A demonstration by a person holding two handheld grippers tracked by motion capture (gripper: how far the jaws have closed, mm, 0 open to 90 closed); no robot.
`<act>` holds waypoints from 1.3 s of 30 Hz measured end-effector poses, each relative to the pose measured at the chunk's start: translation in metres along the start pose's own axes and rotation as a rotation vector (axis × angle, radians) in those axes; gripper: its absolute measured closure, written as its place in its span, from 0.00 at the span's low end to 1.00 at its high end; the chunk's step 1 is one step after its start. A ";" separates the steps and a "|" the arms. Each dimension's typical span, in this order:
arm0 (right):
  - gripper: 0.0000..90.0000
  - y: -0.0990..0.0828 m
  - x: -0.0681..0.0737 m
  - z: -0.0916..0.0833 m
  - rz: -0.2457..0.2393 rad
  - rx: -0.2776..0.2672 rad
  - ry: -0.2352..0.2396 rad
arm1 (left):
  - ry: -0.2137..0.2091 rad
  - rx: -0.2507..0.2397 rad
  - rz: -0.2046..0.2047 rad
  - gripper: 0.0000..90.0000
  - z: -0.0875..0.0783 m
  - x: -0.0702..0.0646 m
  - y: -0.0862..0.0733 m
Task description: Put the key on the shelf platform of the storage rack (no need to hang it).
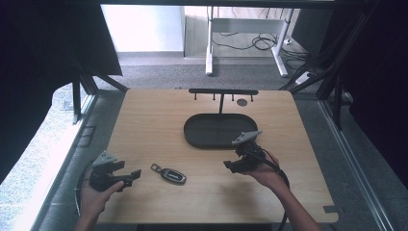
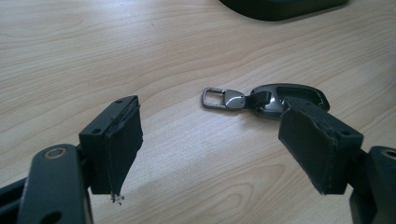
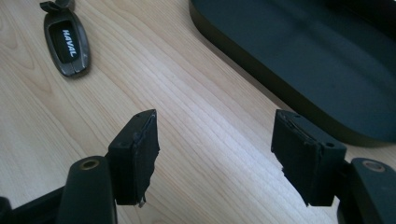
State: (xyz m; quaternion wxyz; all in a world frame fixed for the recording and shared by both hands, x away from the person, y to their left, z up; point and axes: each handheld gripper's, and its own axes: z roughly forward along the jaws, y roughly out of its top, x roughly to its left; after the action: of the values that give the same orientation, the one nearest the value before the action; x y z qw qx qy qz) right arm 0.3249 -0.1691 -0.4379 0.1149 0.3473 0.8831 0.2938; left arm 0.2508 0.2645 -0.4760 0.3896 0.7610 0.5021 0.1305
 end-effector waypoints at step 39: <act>0.40 0.085 0.059 0.053 -0.172 0.103 0.092 | -0.014 0.035 0.026 0.24 0.007 -0.007 0.001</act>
State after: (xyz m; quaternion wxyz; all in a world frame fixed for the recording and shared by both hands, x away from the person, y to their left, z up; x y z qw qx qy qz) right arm 0.3498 -0.0557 -0.4296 0.0811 0.2619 0.9278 0.2529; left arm 0.2523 0.2549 -0.4789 0.3783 0.7750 0.4915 0.1213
